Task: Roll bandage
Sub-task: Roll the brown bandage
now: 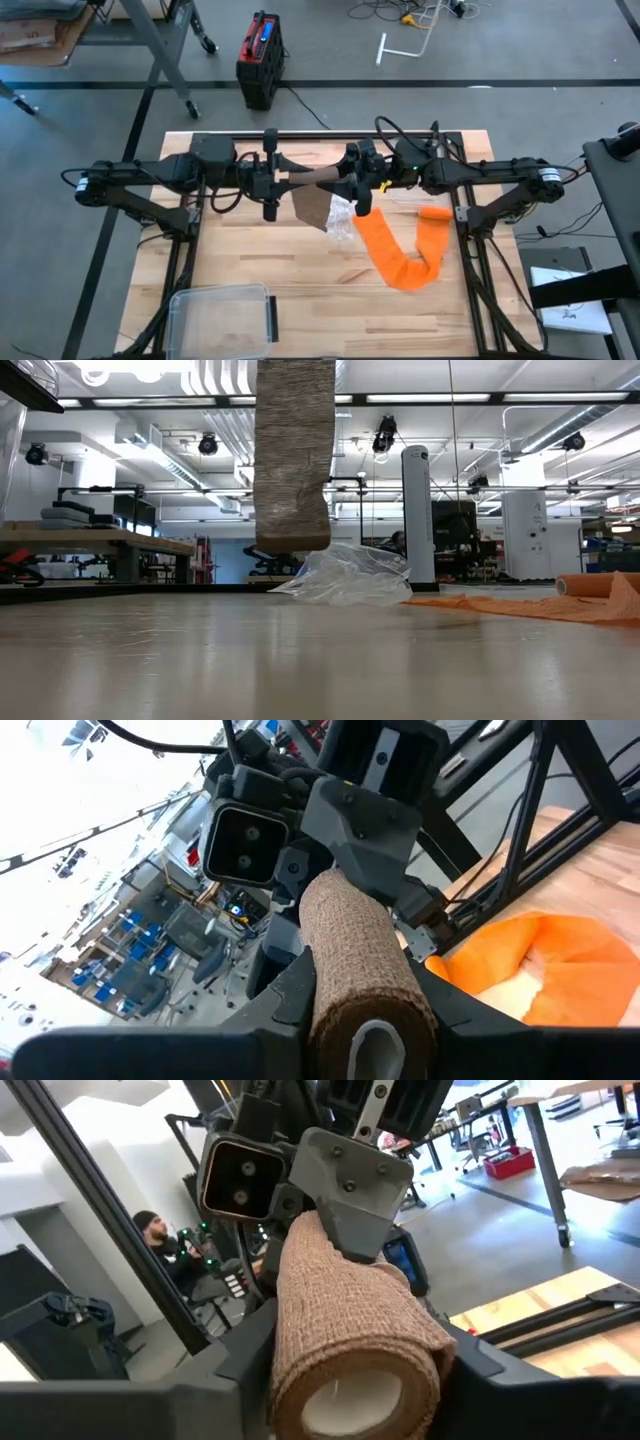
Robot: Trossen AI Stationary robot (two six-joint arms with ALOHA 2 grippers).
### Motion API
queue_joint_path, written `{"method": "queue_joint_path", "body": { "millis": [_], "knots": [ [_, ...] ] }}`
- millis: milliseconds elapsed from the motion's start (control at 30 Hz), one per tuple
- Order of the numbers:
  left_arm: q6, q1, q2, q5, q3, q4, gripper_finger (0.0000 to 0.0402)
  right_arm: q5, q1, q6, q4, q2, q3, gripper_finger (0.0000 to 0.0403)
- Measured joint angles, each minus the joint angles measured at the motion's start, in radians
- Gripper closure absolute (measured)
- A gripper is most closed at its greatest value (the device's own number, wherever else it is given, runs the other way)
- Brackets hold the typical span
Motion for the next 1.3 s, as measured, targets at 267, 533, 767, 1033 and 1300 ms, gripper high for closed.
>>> {"method": "queue_joint_path", "body": {
  "millis": [267, 533, 767, 1033, 1300],
  "knots": [
    [-0.12, 0.0, -0.009, 0.001, 0.0, -0.019, 0.0312, 0.014, 0.001, -0.078, -0.002, 0.0, 0.0, 0.0259],
    [-0.463, 0.005, -0.044, -0.008, 0.019, -0.083, 0.0241, 0.047, 0.002, -0.21, 0.009, -0.003, 0.0, 0.0268],
    [-0.709, 0.005, -0.062, -0.005, 0.043, -0.139, 0.0134, 0.052, 0.003, -0.333, -0.009, -0.001, 0.0, 0.0282],
    [-0.777, 0.004, -0.058, 0.027, 0.04, -0.14, 0.0063, 0.057, 0.02, -0.466, -0.005, 0.017, 0.001, 0.0288],
    [-0.717, 0.005, -0.044, 0.028, 0.039, -0.136, 0.007, 0.099, 0.049, -0.531, -0.001, 0.018, 0.0, 0.0288]
  ]
}}
